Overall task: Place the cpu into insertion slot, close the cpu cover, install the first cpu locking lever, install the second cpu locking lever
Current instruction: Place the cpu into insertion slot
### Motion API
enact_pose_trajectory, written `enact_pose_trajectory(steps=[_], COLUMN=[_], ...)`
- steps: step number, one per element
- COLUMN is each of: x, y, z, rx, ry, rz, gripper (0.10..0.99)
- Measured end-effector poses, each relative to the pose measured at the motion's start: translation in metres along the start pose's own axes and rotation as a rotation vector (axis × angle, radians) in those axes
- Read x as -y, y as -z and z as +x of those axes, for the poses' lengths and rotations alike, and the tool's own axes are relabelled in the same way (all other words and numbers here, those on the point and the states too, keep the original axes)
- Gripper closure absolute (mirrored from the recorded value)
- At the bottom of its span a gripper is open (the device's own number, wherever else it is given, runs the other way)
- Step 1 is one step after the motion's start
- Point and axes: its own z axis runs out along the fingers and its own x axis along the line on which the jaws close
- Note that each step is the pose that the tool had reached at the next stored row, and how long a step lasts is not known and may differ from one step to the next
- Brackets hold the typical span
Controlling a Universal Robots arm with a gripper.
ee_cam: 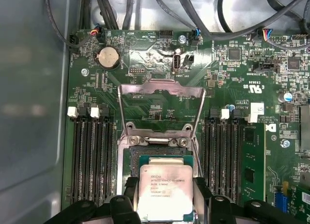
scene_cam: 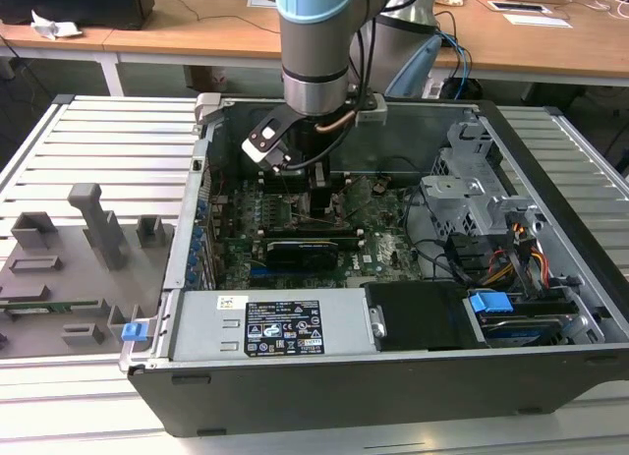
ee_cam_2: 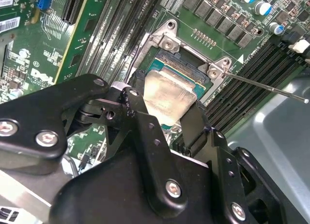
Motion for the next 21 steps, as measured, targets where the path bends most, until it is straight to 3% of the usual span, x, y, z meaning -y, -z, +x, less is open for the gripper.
enact_pose_trajectory(steps=[11,21], x=[0.0007,-0.0002], y=[-0.0095,-0.0130], z=[0.0014,0.0049], rx=[-0.0001,0.0010], ry=[-0.006,-0.006], rz=[0.000,0.001], gripper=[0.549,0.549])
